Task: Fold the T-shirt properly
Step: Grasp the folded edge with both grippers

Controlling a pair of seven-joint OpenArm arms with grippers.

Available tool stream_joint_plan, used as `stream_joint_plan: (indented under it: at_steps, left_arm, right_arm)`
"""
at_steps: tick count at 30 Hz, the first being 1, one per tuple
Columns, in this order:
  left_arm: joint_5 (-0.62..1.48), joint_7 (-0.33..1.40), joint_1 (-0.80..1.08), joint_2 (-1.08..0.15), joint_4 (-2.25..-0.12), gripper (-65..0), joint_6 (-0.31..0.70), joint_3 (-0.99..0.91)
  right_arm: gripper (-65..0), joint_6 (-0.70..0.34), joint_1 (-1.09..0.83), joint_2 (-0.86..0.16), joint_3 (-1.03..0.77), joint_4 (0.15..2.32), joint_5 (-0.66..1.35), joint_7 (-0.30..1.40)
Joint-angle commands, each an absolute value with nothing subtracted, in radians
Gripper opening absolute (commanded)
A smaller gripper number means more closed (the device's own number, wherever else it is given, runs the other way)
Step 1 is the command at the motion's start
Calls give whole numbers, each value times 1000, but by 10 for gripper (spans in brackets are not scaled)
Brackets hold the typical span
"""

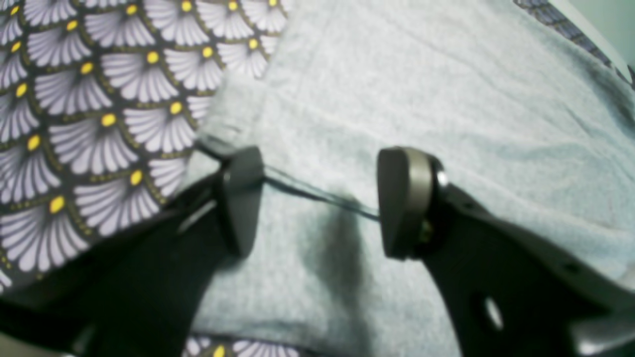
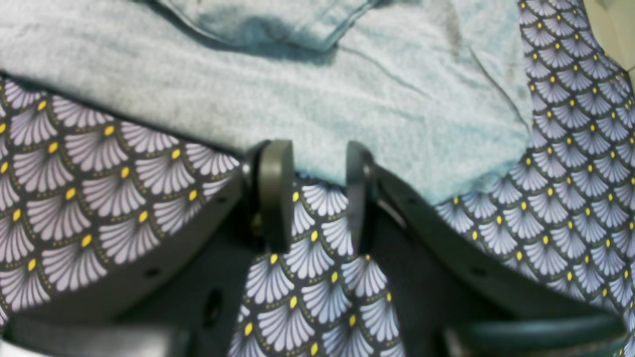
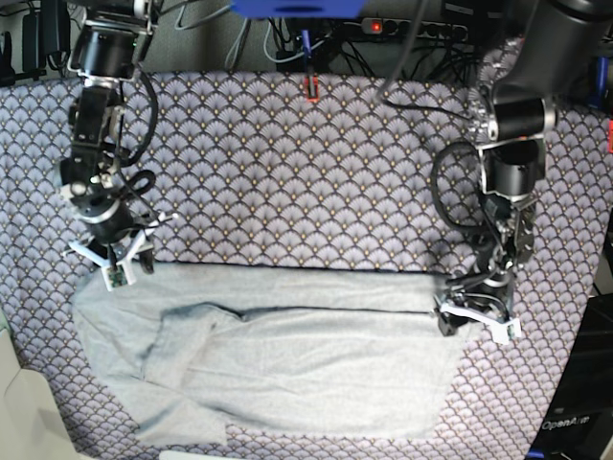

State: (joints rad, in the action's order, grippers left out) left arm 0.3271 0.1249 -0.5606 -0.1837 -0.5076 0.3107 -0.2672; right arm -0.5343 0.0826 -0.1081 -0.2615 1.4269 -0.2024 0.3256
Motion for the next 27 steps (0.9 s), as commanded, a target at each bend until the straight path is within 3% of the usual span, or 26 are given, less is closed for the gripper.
stream_joint_plan:
  at_steps: [1, 11, 27]
  left_arm:
    - [341, 104, -575, -191, -532, -288, 320, -269]
    - [341, 105, -522, -185, -568, -288, 320, -377]
    - [341, 136, -544, -143, -579, -288, 320, -378]
  right_arm:
    - [-450, -533, 102, -119, -263, 1443, -191, 300]
    - [-450, -585, 102, -119, -263, 1442, -191, 305]
    - [-448, -585, 85, -120, -286, 1440, -194, 305]
